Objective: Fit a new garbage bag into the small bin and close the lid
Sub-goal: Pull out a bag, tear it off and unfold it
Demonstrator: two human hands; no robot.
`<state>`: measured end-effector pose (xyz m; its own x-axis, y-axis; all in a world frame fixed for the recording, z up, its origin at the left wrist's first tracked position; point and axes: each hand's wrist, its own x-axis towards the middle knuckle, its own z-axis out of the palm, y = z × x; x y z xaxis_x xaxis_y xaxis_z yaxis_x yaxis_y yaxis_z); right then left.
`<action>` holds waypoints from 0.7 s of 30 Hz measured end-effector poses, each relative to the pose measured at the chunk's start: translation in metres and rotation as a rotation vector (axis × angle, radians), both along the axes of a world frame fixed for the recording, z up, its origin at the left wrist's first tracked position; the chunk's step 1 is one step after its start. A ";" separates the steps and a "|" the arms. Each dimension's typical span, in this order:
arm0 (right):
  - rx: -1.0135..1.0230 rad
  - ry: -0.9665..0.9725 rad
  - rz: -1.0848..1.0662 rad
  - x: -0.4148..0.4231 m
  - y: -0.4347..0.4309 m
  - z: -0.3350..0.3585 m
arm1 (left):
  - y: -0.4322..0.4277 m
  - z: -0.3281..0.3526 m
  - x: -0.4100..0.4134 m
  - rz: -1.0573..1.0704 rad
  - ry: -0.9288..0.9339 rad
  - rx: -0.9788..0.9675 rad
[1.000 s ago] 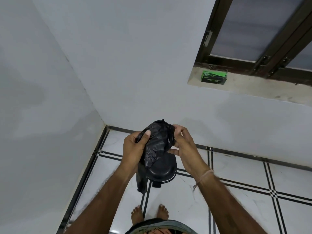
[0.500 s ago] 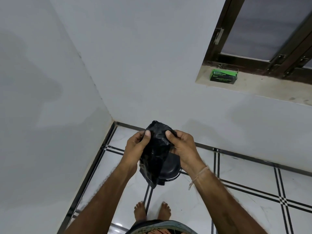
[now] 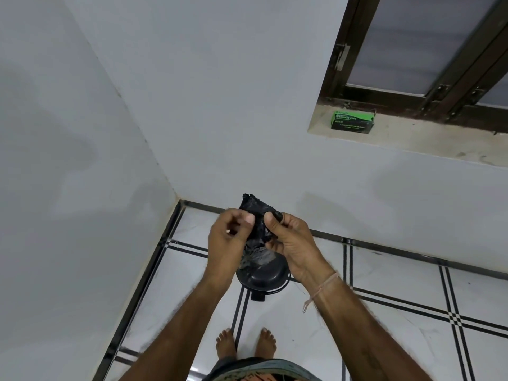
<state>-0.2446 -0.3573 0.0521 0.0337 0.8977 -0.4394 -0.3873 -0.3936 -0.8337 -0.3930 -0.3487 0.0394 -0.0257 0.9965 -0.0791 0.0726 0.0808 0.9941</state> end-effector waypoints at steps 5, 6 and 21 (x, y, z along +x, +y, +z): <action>0.044 0.035 0.024 0.002 -0.003 -0.002 | -0.001 0.008 0.012 -0.119 -0.298 -0.139; 0.054 0.040 0.031 0.003 -0.004 -0.003 | 0.002 0.008 0.012 -0.085 -0.315 -0.161; 0.097 0.001 0.005 -0.002 -0.008 0.004 | 0.000 0.015 0.020 0.089 -0.535 -0.360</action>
<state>-0.2464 -0.3652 0.0558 0.0286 0.9361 -0.3505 -0.3860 -0.3131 -0.8677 -0.3734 -0.3489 0.0547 0.0292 0.9010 -0.4328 -0.4472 0.3990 0.8005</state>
